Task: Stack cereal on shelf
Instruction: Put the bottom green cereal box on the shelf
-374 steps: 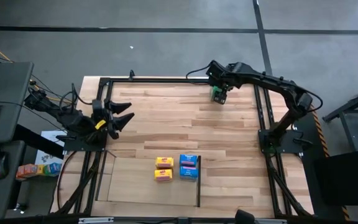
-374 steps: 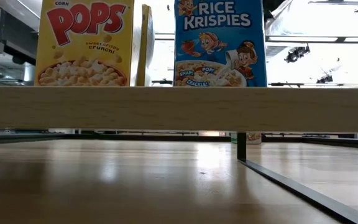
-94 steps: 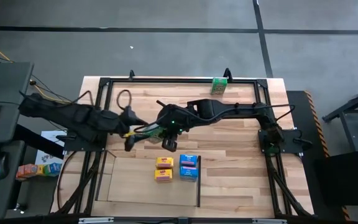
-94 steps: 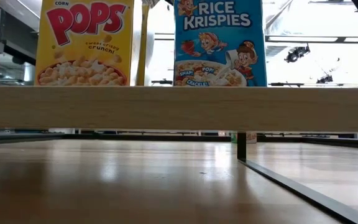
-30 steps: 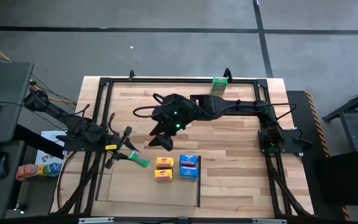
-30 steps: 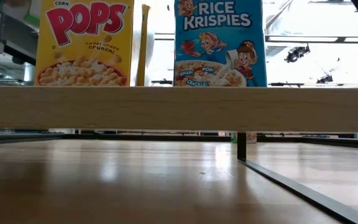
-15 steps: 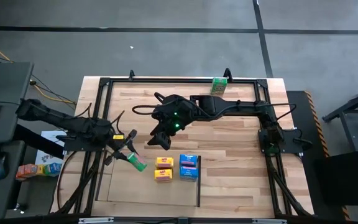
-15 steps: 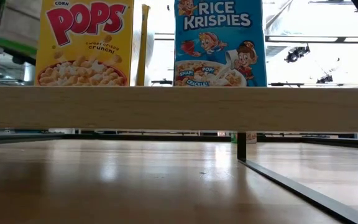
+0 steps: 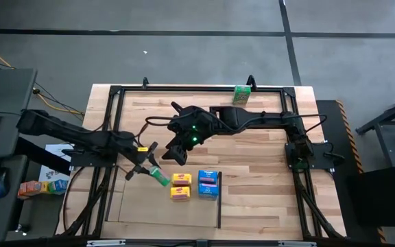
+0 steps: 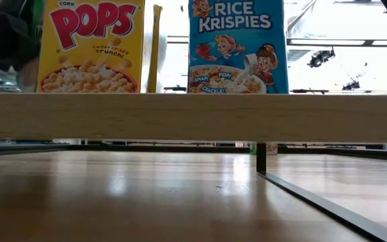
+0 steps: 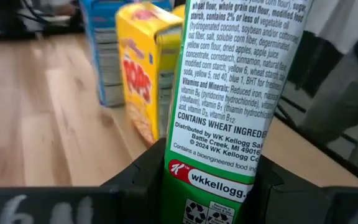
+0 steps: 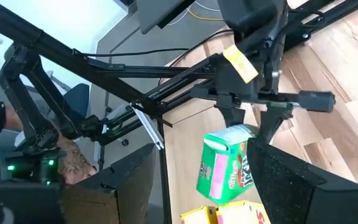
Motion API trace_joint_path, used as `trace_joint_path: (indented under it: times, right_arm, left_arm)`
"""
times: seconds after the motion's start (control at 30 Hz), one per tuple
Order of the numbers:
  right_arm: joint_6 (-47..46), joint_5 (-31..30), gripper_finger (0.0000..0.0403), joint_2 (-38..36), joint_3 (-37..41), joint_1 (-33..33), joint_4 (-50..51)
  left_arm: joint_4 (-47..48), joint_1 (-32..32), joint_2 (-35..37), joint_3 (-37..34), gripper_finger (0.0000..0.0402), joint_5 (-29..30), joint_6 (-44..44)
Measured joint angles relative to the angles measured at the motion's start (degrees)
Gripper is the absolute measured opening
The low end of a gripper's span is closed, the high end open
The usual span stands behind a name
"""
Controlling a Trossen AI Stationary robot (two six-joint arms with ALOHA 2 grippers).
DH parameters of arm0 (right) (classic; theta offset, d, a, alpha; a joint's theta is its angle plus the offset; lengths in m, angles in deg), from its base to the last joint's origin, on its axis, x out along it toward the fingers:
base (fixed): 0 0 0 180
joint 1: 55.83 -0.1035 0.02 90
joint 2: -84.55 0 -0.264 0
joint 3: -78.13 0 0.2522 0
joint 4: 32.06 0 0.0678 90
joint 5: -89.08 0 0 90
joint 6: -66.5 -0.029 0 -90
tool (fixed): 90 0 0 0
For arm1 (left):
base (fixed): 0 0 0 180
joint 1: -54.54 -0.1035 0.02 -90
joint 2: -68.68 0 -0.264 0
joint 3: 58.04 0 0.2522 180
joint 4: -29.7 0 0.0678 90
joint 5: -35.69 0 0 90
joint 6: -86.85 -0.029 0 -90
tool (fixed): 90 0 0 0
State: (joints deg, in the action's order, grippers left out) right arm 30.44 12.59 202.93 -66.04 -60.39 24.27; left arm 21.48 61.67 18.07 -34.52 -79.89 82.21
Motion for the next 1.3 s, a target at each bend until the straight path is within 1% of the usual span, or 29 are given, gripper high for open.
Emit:
trace_joint_path:
  times: [0.1, 0.13, 0.43, 0.63, 0.73, 0.87, 1.07, 1.2, 1.3]
  right_arm:
    - [0.02, 0.0, 0.0245, 0.0, 0.0, 0.0, 0.02]
    - [0.04, -0.02, 0.0245, 0.0, 0.0, 0.0, 0.0]
    - [0.28, -0.04, 0.0245, 0.0, 0.0, 0.0, 0.0]
    - [0.39, -0.54, 0.0245, 0.0, 0.0, 0.1, 0.01]
    - [0.48, -1.44, 0.0245, 0.0, 0.0, 0.11, 0.0]
    - [0.22, -1.49, 0.0245, 0.0, 0.0, 0.11, 0.0]
    - [0.31, -1.47, 0.0245, 0.0, 0.0, 0.11, 0.0]
    - [0.5, -1.46, 0.0245, 0.0, 0.0, 0.11, 0.0]
    - [1.34, -1.44, 0.0245, 0.0, 0.0, 0.11, 0.0]
  left_arm:
    - [-1.15, 0.73, -1.94, 0.0, 0.0119, -3.15, 1.6]
    - [-1.67, 1.17, -2.5, 0.0, 0.0119, -3.39, 2.04]
    - [-2.22, 3.62, -7.15, 0.0, 0.0121, -2.44, 1.63]
    - [-3.68, 3.67, -8.05, 0.02, 0.0138, -2.41, 5.46]
    - [-3.74, 3.67, -8.05, 0.02, 0.0152, -2.39, 3.76]
    - [-4.22, 3.67, -8.05, 0.02, 0.0181, -1.99, 1.38]
    - [-4.55, 3.68, -8.05, 0.02, 0.0237, 4.24, 5.2]
    - [-4.42, 3.78, -7.81, 0.02, 0.027, 3.48, 6.12]
    - [-4.61, 3.98, -7.17, 0.02, 0.0281, 1.78, 6.05]
